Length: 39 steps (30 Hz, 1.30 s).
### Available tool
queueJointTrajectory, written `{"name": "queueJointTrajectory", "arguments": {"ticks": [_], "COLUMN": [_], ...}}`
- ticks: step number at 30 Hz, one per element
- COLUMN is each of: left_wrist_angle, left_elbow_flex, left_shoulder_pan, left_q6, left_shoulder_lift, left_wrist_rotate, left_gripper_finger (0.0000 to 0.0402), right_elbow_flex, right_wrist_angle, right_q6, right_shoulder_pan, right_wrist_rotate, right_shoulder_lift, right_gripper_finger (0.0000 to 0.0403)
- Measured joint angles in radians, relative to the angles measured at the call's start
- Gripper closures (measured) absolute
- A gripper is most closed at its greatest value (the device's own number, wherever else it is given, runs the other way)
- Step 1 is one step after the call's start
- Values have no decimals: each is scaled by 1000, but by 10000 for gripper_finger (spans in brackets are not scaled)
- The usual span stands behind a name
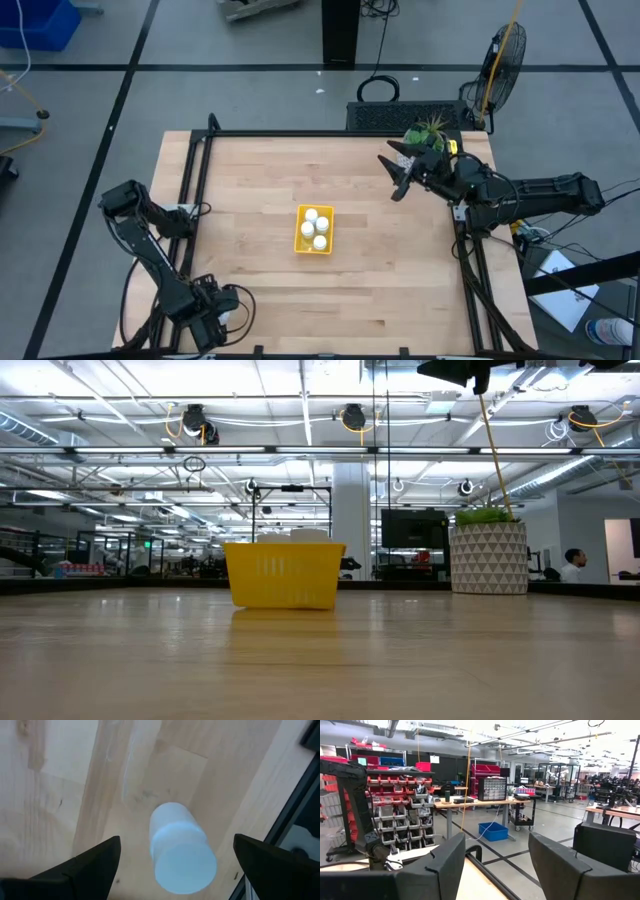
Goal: Pick and place pill bottles into a basket
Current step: Put the white pill bottle into the yellow bin
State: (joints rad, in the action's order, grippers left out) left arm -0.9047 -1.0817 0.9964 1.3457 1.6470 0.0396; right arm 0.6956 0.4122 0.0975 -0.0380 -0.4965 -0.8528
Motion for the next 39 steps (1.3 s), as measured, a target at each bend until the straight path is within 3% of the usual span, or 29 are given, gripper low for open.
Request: {"name": "queueJointTrajectory", "arguments": {"ticks": [22, 27, 35, 39], "left_wrist_angle": [-10, -8, -9, -9], "left_elbow_flex": [0, 0, -3, -3], "left_shoulder_pan": [1, 1, 1, 1], "left_q6": [6, 4, -46, -78], "left_shoulder_lift": [0, 0, -1, -2], "left_wrist_rotate": [39, 39, 22, -2], "left_gripper_finger": [16, 77, 233, 241], "right_elbow_flex": [0, 0, 0, 0], "right_wrist_angle": [2, 2, 2, 2], "right_q6": [3, 4, 3, 3], "right_shoulder_pan": [0, 0, 0, 0], "right_wrist_rotate": [0, 0, 0, 0], "right_shoulder_lift": [0, 0, 0, 0], "right_gripper_finger": [193, 193, 193, 193]}}
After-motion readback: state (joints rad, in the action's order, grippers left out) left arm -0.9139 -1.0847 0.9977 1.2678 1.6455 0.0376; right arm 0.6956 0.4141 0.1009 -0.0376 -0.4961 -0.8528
